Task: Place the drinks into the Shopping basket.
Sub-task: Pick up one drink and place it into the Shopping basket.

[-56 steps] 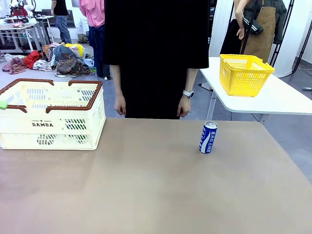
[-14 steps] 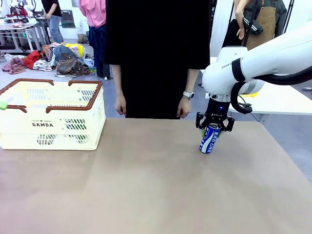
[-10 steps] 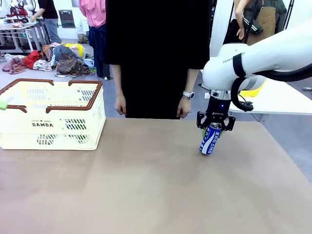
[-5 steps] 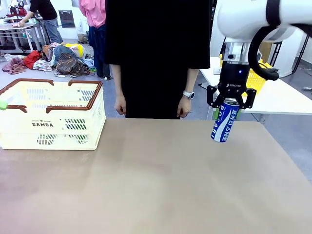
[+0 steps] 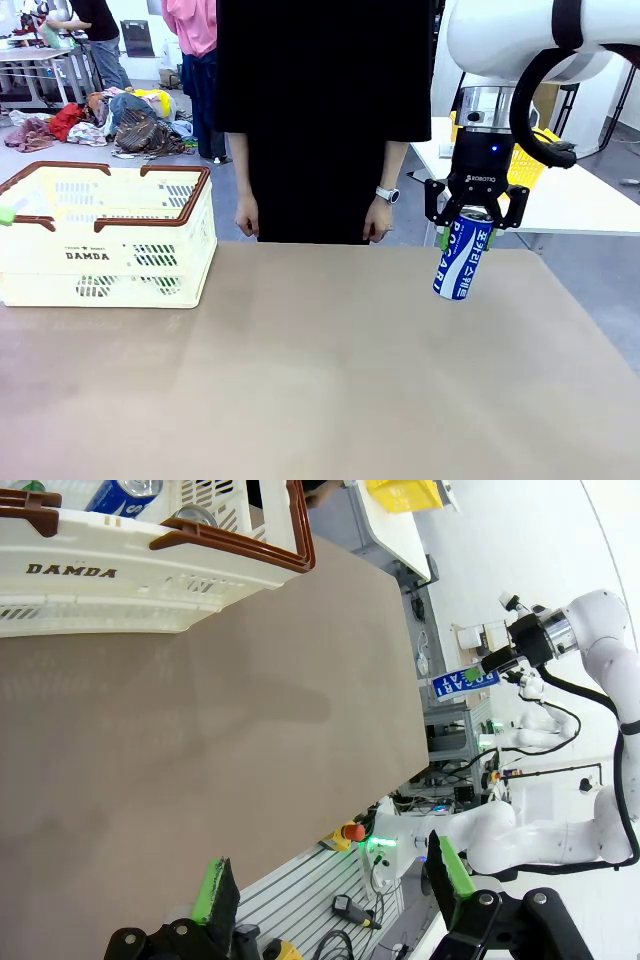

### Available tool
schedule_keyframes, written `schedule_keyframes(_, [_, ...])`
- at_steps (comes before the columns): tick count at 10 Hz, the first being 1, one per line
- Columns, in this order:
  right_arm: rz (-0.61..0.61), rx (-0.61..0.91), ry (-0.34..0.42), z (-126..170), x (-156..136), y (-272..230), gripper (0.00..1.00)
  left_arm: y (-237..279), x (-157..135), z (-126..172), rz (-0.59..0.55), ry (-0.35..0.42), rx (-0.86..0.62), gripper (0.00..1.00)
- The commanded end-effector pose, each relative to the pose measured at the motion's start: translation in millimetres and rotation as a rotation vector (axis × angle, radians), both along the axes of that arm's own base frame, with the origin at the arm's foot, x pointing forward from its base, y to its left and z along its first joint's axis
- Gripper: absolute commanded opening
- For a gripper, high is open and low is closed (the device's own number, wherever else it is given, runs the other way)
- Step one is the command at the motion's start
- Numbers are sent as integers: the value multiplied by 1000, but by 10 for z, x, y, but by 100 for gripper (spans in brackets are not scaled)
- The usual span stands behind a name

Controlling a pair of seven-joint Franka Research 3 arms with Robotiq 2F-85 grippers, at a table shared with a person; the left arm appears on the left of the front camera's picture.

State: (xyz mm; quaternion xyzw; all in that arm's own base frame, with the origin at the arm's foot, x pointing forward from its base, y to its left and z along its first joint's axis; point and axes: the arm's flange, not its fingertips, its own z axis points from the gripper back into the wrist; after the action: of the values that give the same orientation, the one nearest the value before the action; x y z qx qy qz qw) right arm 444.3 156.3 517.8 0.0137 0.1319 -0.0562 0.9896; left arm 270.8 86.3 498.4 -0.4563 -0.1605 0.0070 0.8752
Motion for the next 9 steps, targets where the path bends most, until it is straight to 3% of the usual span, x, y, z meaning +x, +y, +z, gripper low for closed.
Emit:
schedule_keyframes(1, [16, -41, -5, 64, -50, 222, 0, 21, -21, -5, -5, 3, 4, 100])
schedule_keyframes(3, [-19, -140, -103, 191, -47, 890, 0, 21, -21, -5, -5, 3, 4, 100])
schedule_keyframes(5, [25, -181, -241, 173, -4, 1631, 0, 21, -21, -5, -5, 3, 4, 100])
schedule_keyframes(9, [254, -217, -480, -199, 204, 3092, 0, 21, -21, -5, -5, 3, 4, 100])
